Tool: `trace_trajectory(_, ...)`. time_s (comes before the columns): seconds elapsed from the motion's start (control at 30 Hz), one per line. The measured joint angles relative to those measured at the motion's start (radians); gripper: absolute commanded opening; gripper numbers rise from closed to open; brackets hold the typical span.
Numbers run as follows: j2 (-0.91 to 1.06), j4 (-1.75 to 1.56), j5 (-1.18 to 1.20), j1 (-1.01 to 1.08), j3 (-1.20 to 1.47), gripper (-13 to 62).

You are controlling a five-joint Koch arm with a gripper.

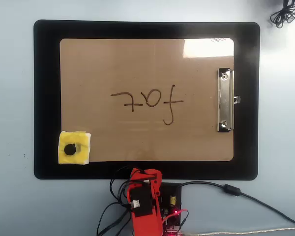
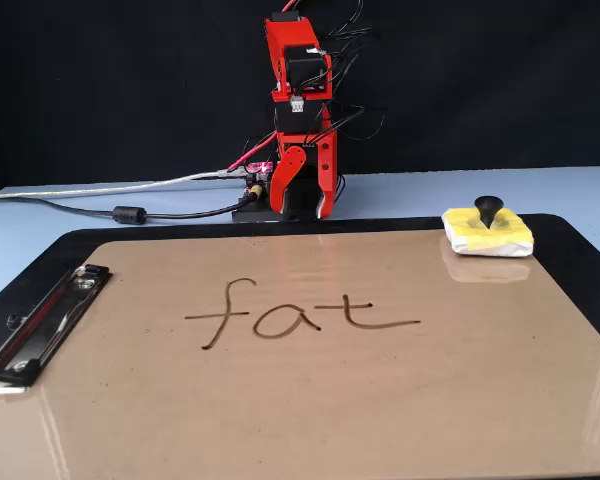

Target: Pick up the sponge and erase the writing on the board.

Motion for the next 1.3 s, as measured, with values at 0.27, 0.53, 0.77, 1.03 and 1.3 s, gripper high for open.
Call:
trace_trajectory(0.27, 0.000, 0.000, 0.000, 0.000, 0.000, 34.2)
trace_trajectory(0.53, 0.000, 0.074, 0.002, -0.017, -0.106, 34.2)
trace_trajectory(0.77, -0.037, 0.000, 0.098, -0.095, -0.595, 33.7)
trace_trajectory(1.03, -0.025, -0.618, 0.080, -0.672, -0.233, 33.3)
trace_trajectory(1.3, -0.344, -1.637, 0.176, -0.907, 0.035, 33.4)
